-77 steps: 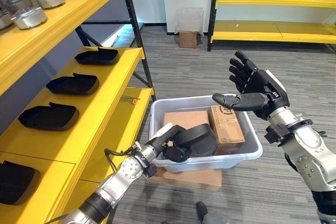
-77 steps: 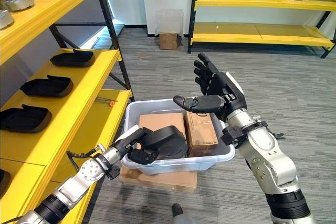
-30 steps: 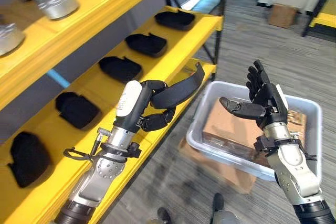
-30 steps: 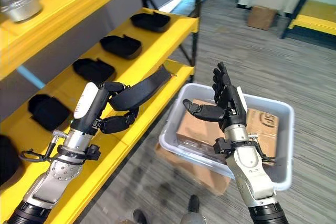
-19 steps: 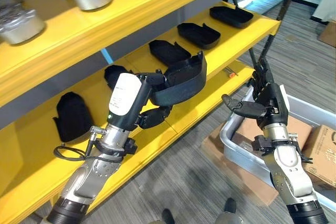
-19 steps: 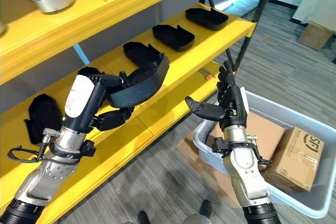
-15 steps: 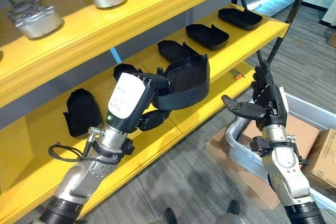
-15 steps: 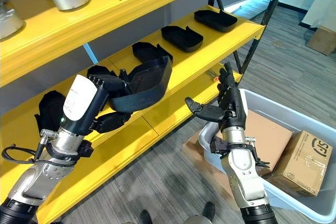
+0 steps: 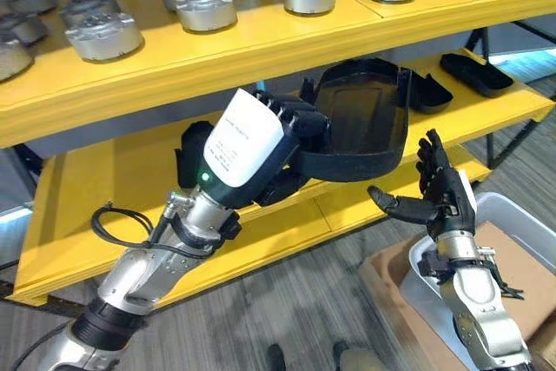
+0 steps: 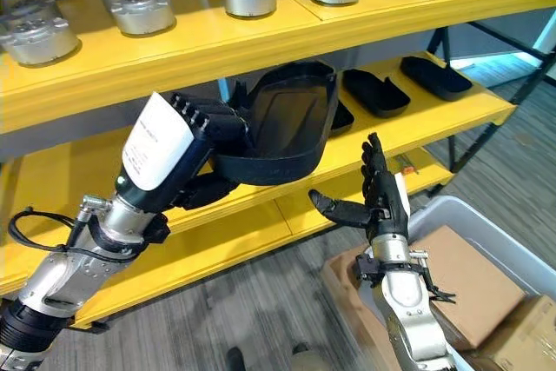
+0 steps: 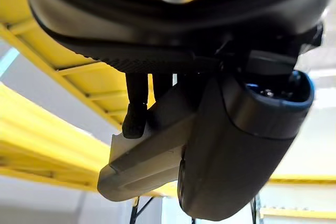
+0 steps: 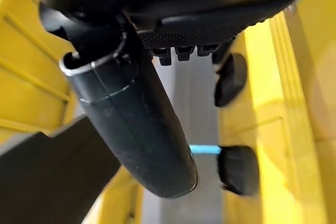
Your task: Move parts from the plastic box to the shelf.
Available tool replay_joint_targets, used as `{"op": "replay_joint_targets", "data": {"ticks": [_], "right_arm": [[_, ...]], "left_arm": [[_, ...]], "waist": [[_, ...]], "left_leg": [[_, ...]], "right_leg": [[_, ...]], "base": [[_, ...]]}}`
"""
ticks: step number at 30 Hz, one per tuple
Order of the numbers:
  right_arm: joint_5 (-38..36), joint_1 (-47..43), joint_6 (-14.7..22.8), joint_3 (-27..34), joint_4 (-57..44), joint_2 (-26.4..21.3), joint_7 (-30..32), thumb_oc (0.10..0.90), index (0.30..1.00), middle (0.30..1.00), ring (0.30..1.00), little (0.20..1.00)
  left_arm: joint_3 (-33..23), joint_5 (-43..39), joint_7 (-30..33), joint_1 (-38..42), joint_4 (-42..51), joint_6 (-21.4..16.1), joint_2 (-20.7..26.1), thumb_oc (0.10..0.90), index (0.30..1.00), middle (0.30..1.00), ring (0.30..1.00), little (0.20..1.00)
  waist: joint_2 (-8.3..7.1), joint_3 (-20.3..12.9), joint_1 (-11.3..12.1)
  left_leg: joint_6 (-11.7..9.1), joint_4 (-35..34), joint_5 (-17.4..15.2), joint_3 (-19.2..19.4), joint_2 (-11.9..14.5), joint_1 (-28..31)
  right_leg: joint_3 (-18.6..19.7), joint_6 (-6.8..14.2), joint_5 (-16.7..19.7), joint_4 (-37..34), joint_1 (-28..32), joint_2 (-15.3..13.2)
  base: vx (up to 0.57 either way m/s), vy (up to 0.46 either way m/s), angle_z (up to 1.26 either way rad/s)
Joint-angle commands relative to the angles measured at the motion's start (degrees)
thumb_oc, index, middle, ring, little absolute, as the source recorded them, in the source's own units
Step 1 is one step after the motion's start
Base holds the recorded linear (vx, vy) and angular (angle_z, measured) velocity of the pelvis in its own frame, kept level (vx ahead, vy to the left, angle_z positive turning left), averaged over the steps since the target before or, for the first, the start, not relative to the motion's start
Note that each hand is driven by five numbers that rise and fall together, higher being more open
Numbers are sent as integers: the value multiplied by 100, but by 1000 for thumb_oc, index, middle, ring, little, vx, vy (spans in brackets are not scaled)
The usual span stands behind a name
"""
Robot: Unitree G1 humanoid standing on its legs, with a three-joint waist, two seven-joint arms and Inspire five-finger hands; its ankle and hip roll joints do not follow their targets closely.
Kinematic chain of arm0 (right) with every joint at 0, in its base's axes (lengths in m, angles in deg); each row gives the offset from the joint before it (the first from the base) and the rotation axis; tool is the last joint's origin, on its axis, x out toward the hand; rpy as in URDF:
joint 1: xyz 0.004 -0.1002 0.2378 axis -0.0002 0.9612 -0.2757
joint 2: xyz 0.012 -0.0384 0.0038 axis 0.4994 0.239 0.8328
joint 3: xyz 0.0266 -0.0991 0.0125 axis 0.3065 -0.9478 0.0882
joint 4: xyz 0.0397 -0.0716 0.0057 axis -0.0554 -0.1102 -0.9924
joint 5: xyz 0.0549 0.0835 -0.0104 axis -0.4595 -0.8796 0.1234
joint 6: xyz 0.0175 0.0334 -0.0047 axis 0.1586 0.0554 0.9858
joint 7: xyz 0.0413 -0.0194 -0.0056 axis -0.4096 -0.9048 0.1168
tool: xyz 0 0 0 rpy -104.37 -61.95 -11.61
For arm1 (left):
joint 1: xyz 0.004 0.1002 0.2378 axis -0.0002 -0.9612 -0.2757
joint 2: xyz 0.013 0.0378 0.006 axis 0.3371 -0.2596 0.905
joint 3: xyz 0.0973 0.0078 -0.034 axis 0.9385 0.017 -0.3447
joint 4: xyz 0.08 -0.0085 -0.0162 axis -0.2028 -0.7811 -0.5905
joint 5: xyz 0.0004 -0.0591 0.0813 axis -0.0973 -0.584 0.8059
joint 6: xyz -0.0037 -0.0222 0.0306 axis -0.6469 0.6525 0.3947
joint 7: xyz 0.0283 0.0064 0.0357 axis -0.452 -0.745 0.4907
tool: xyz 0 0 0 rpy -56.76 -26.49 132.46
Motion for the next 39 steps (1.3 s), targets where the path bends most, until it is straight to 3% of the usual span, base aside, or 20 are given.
{"op": "replay_joint_targets", "data": {"ticks": [1, 4, 8, 11, 13, 15, 17, 19, 20, 22, 23, 25, 26, 29, 33, 35, 39], "right_arm": [[152, -419, 1000, 389, -737, -236, -57, 900, 1000, 1000, 1000, 1000], [344, -530, 1262, 388, -734, -312, -100, 900, 1000, 1000, 1000, 1000], [452, -615, 1153, 299, -751, -332, -171, 900, 1000, 1000, 1000, 1000], [586, -596, 1076, 244, -742, -434, 74, 900, 1000, 1000, 1000, 1000], [675, -537, 1023, 373, -736, -524, 331, 900, 1000, 1000, 1000, 1000], [654, -551, 1006, 404, -755, -570, 303, 900, 1000, 1000, 1000, 1000], [579, -615, 1071, 402, -715, -693, 116, 900, 1000, 1000, 1000, 1000], [555, -672, 1104, 401, -698, -796, -45, 900, 1000, 1000, 1000, 1000], [341, -766, 1111, 365, -656, -918, -209, 900, 1000, 1000, 1000, 1000], [215, -852, 1179, 323, -617, -1045, -324, 900, 1000, 1000, 1000, 1000], [190, -904, 1233, 298, -599, -1105, -364, 900, 1000, 1000, 1000, 1000], [129, -965, 1306, 326, -592, -1182, -439, 900, 1000, 1000, 1000, 1000], [139, -995, 1379, 397, -564, -1232, -484, 900, 1000, 1000, 1000, 1000], [402, -985, 1381, 518, -552, -1115, -399, 900, 1000, 1000, 1000, 1000], [821, -904, 1235, 521, -603, -854, -124, 900, 1000, 1000, 1000, 1000], [928, -852, 1131, 496, -641, -699, -7, 900, 1000, 1000, 1000, 1000], [1378, -716, 1145, 491, -723, -537, 181, 900, 1000, 1000, 1000, 1000]], "left_arm": [[-170, -111, 862, 918, 226, 52, 4, 400, 300, 300, 300, 300], [-254, 93, 964, 787, 257, 230, 52, 400, 300, 300, 300, 300], [-512, 159, 928, 450, 329, 213, 86, 400, 300, 300, 300, 300], [-579, 108, 907, 326, 345, 35, 24, 400, 300, 300, 300, 300], [-509, 64, 798, 422, 388, -92, -101, 400, 300, 300, 300, 300], [-464, 124, 812, 436, 416, 67, -155, 400, 300, 300, 300, 300], [-433, 226, 995, 440, 389, 332, -150, 400, 300, 300, 300, 300], [-457, 233, 1094, 409, 348, 540, -140, 400, 300, 300, 300, 300], [-476, 242, 1172, 314, 294, 719, -106, 400, 300, 300, 300, 300], [-459, 191, 1274, 238, 169, 875, -64, 400, 300, 300, 300, 300], [-444, 153, 1347, 215, 84, 921, -51, 400, 300, 300, 300, 300], [-399, 120, 1480, 213, -77, 997, -56, 400, 300, 300, 300, 300], [-360, 86, 1550, 214, -211, 1061, -77, 400, 300, 300, 300, 300], [-421, 162, 1605, 18, -531, 834, -164, 400, 300, 300, 300, 300], [-542, 265, 1634, -154, -598, 425, -222, 400, 300, 300, 300, 300], [-615, 441, 1571, -185, -521, 228, -231, 400, 300, 300, 300, 300], [-666, 481, 1467, -29, -389, 228, -168, 400, 300, 300, 300, 300]], "waist": [[-165, -199, -200], [-152, -125, -148], [-102, -182, 9], [-134, -120, -10], [-212, 7, -148], [-205, 50, -208], [-188, 95, -228], [-161, 94, -237], [-120, 73, -255], [-79, 57, -284], [-39, 62, -309], [42, 62, -416], [109, 65, -472], [222, 73, -420], [147, 0, -271], [56, -66, -190], [-36, -169, -95]], "left_leg": [[72, -19, -1012, 99, -336, 473], [79, -19, -1033, 62, -366, 511], [140, 47, -1087, 116, -493, 545], [108, 968, -1455, 685, -528, 250], [-29, 1753, -1718, 1370, -94, -99], [-94, 1824, -1693, 1359, 149, -124], [-214, 1767, -1526, 1087, 424, -137], [-377, 1524, -1246, 849, 749, -29], [-584, 1228, -844, 608, 1100, 132], [-756, 954, -450, 417, 1433, 266], [-856, 821, -155, 377, 1658, 322], [-943, 628, -52, 532, 1857, 433], [-983, 517, -155, 698, 1877, 552], [-978, 588, -641, 901, 1576, 583], [-779, 796, -1104, 1017, 1141, 516], [-696, 817, -1224, 1024, 963, 490], [-479, 818, -1411, 1065, 620, 443]], "right_leg": [[321, 66, 627, -235, -299, 629], [283, 28, 552, -426, -216, 633], [224, -12, 437, -610, -88, 598], [16, -56, 235, -486, -33, 437], [-382, -117, 89, -131, -105, 195], [-478, -166, -9, 56, -186, 128], [-428, -225, -118, 178, -228, 65], [-323, -224, -220, 246, -263, 9], [-209, -229, -290, 319, -325, -37], [-75, -229, -371, 439, -398, -75], [-21, -232, -433, 541, -445, -121], [-20, -189, -475, 656, -535, -259], [-20, -101, -495, 734, -585, -405], [-39, 188, -303, 636, -509, -756], [-121, 526, 177, 128, -278, -1198], [-222, 612, 482, -240, -153, -1409], [-454, 687, 914, -660, -55, -1704]], "base": [[51, -34, 97], [17, -51, 48], [67, -82, 7], [7, -22, 18], [-67, 30, 85], [7, 142, 124], [69, 263, 74], [105, 346, 26], [124, 418, -15], [121, 425, -38], [78, 339, -25], [80, 463, -23], [128, 690, -14], [147, 527, -3], [126, 312, 4], [113, 254, 10], [90, 246, 20]]}}
